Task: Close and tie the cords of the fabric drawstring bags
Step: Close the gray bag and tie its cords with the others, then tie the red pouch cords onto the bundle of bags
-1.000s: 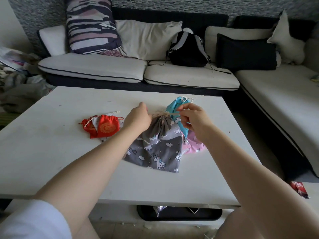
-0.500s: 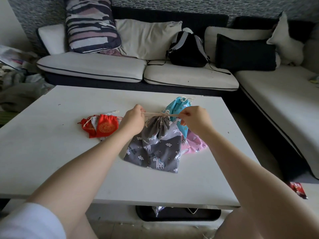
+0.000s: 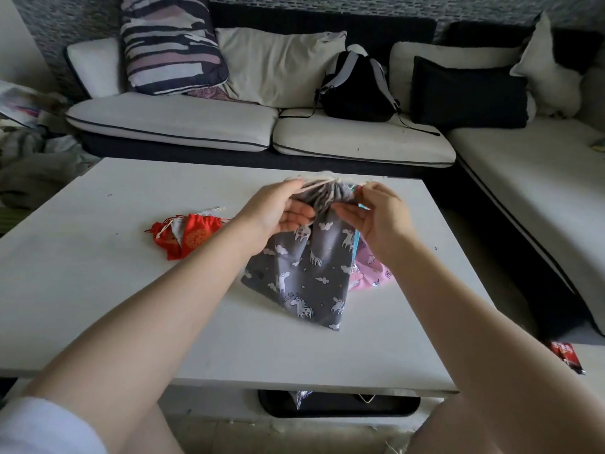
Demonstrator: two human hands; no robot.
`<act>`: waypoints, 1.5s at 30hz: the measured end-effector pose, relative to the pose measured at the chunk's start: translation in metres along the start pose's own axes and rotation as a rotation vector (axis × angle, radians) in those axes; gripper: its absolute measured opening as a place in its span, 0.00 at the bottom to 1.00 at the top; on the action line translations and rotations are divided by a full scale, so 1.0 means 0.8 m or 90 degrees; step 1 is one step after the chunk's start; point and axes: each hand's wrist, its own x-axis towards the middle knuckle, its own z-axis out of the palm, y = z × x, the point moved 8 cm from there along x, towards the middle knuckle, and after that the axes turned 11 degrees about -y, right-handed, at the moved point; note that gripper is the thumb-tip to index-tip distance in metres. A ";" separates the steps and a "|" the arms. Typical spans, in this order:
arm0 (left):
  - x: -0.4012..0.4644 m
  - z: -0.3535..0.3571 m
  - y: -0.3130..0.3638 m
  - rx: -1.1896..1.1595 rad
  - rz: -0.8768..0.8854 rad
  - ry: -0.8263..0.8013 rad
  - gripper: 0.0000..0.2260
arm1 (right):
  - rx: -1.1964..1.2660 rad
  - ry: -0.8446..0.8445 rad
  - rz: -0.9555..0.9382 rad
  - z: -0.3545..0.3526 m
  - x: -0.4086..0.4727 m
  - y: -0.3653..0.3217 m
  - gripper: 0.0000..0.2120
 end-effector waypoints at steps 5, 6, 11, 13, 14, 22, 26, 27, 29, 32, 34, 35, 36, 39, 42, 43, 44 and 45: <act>0.023 0.012 0.045 -0.033 0.144 -0.023 0.08 | -0.007 -0.036 -0.117 0.003 0.029 -0.033 0.10; 0.031 0.012 0.038 -0.023 0.136 -0.022 0.14 | -0.064 -0.041 -0.107 0.001 0.036 -0.029 0.11; 0.053 0.004 -0.051 0.197 -0.033 -0.020 0.25 | -0.584 -0.036 0.002 -0.042 0.059 0.030 0.23; 0.060 -0.005 -0.102 0.259 -0.116 -0.047 0.22 | -0.748 -0.082 0.083 -0.052 0.060 0.067 0.19; 0.062 -0.011 -0.126 0.294 -0.152 -0.056 0.21 | -0.799 -0.107 0.131 -0.055 0.057 0.085 0.18; 0.094 -0.029 -0.229 0.409 -0.189 -0.115 0.21 | -1.073 -0.268 0.376 -0.108 0.073 0.193 0.27; 0.119 -0.023 -0.236 0.387 -0.155 -0.119 0.21 | -1.095 -0.254 0.405 -0.136 0.094 0.205 0.24; 0.122 -0.022 -0.237 0.374 -0.153 -0.125 0.21 | -1.091 -0.246 0.410 -0.140 0.099 0.207 0.23; 0.127 -0.029 -0.242 0.309 -0.156 -0.137 0.21 | -1.083 -0.193 0.388 -0.141 0.116 0.202 0.16; 0.133 -0.075 -0.239 0.319 -0.156 -0.066 0.18 | -1.061 -0.040 0.260 -0.115 0.144 0.171 0.18; 0.133 -0.122 -0.230 0.374 -0.148 0.018 0.16 | -1.023 -0.018 0.151 -0.074 0.157 0.160 0.21; 0.131 -0.150 -0.224 0.406 -0.142 0.068 0.15 | -1.001 -0.025 0.118 -0.054 0.163 0.163 0.22; 0.127 -0.175 -0.216 0.449 -0.128 0.126 0.14 | -0.976 -0.037 0.099 -0.038 0.168 0.168 0.21; 0.115 -0.249 -0.199 0.541 -0.077 0.291 0.11 | -0.911 -0.074 0.104 -0.002 0.184 0.196 0.18; 0.111 -0.295 -0.201 0.540 -0.095 0.377 0.11 | -0.880 -0.117 0.147 0.013 0.193 0.222 0.15; 0.110 -0.306 -0.205 0.530 -0.129 0.392 0.12 | -0.868 -0.123 0.165 0.014 0.196 0.230 0.13; 0.111 -0.317 -0.209 0.523 -0.166 0.399 0.12 | -0.864 -0.123 0.180 0.015 0.200 0.238 0.12; 0.113 -0.324 -0.214 0.527 -0.202 0.393 0.12 | -0.871 -0.120 0.192 0.015 0.201 0.240 0.11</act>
